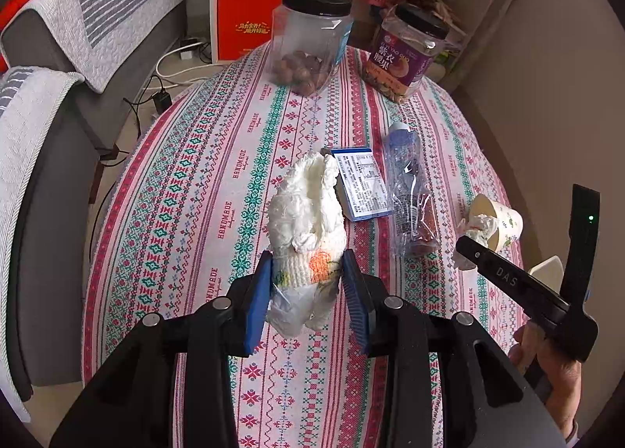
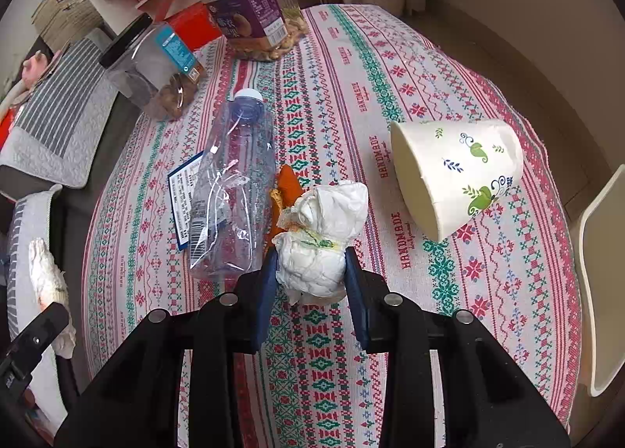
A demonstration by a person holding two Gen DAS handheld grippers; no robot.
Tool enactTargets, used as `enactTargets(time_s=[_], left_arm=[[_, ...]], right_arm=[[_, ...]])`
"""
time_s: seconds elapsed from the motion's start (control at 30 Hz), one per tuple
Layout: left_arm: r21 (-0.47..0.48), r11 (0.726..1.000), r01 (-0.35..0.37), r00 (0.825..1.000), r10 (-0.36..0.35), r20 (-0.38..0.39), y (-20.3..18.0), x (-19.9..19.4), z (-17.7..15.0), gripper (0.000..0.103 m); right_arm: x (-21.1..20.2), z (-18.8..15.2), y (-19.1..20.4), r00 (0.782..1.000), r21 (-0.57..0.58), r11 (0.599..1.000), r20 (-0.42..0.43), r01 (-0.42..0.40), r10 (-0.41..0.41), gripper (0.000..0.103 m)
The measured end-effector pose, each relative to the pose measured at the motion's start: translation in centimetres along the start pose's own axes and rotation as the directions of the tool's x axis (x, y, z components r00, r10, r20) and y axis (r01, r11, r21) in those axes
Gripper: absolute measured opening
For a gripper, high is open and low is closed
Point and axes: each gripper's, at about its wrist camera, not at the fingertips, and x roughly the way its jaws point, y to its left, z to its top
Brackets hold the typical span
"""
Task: Collect trash
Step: 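Carry the crumpled white paper to the bin and release it with the right tool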
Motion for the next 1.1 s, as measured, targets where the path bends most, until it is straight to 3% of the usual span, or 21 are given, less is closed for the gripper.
enactTargets(time_s=[0.4, 0.67, 1.1], left_arm=[[0.040, 0.999, 0.011, 0.998, -0.014, 0.063, -2.6, -1.5, -1.1, 0.036], [0.073, 0.997, 0.015, 0.997, -0.020, 0.073, -4.4, -1.5, -1.6, 0.036], [0.150, 0.988, 0.036, 0.996, -0.047, 0.069, -8.8, -0.6, -2.6, 0.036]], right_arm=[[-5.6, -0.8, -0.3, 0.991, -0.132, 0.989, 0.127, 0.066, -0.050, 0.032], [-7.7, -1.0, -1.8, 0.984, -0.136, 0.987, 0.167, 0.085, -0.061, 0.032], [-10.5, -1.0, -6.8, 0.965, -0.084, 0.982, 0.216, 0.168, -0.147, 0.032]])
